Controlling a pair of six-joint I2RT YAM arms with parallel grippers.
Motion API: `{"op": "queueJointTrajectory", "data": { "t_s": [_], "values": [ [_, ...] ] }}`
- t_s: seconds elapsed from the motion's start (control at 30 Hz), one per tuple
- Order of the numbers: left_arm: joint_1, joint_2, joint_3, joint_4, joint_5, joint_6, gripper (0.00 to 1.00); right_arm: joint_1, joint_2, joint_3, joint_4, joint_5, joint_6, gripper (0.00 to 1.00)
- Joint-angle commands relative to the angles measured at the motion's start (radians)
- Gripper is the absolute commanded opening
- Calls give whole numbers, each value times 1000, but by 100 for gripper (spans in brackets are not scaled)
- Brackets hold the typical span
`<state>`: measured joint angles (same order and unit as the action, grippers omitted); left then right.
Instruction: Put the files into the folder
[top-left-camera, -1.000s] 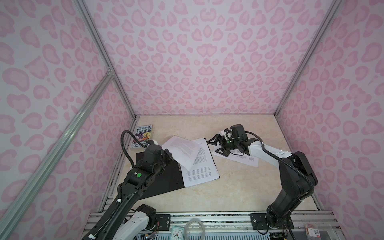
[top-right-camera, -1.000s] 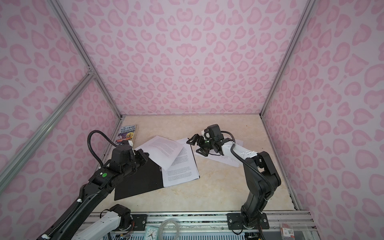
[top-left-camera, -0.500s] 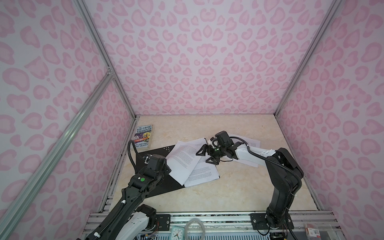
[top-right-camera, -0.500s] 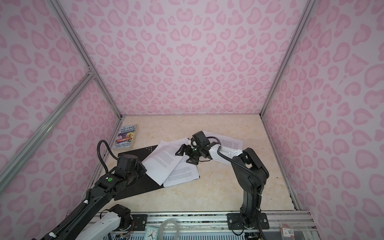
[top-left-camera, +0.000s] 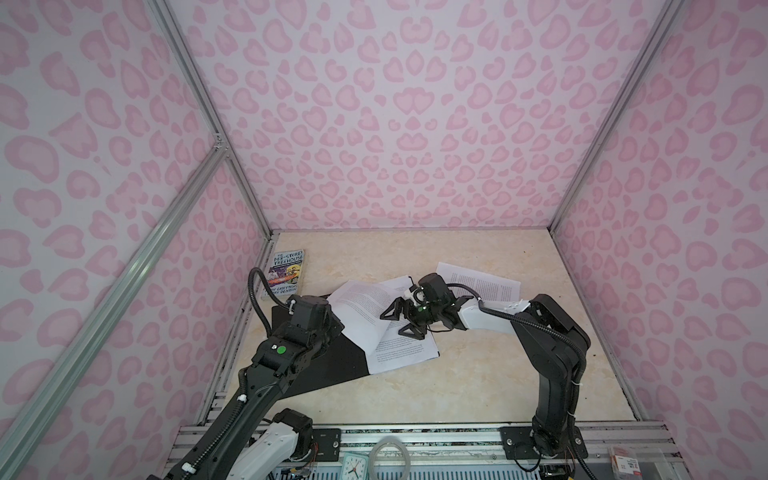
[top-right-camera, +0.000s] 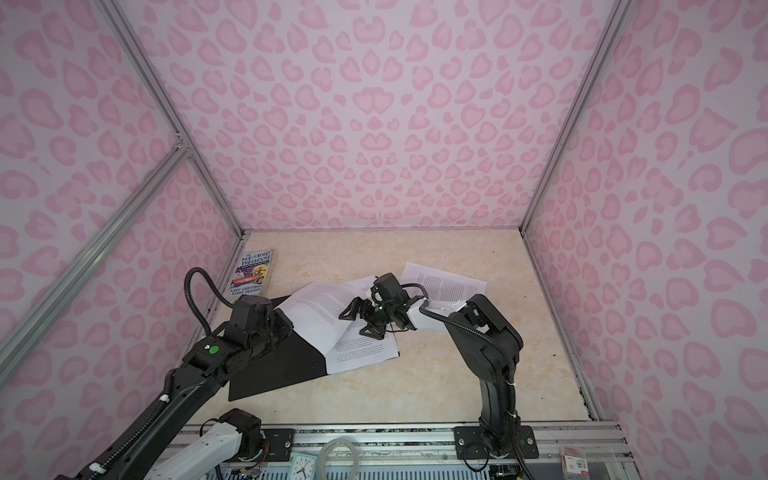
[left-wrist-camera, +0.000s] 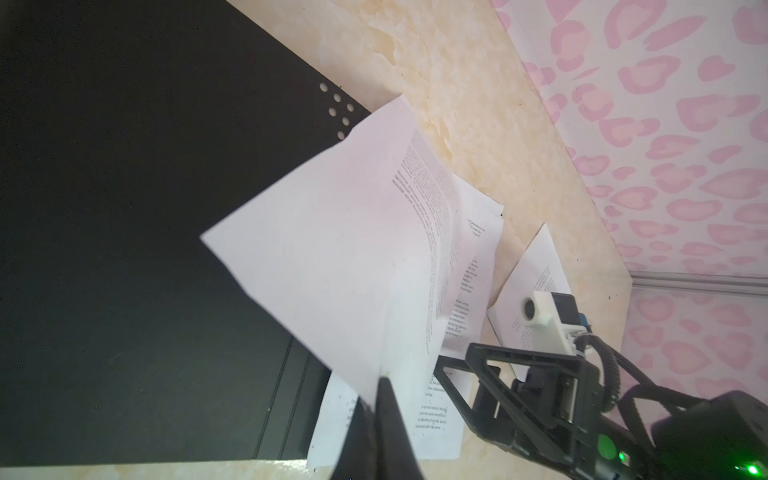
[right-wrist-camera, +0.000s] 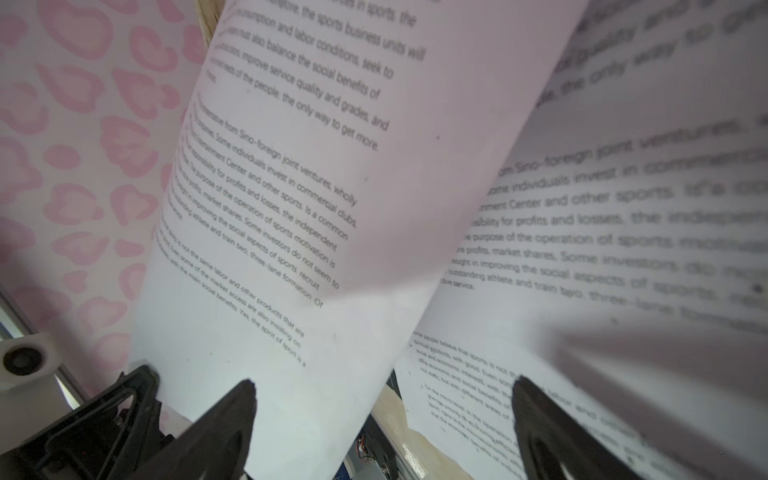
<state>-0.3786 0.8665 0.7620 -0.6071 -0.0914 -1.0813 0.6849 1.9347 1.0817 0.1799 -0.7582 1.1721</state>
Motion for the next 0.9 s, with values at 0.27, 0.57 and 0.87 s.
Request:
{"op": "queueJointTrajectory", "data": {
  "t_s": [0.27,0.57,0.87],
  "values": [
    [0,31,55,-6,46,-40,4,1,75,-45,508,56,302,88],
    [1,43,60,7,56,-48,4,8,118,-67,676,100,424,77],
    [0,45,51,20,61,-55,4,10,129,-92,756,136,489,63]
  ]
}}
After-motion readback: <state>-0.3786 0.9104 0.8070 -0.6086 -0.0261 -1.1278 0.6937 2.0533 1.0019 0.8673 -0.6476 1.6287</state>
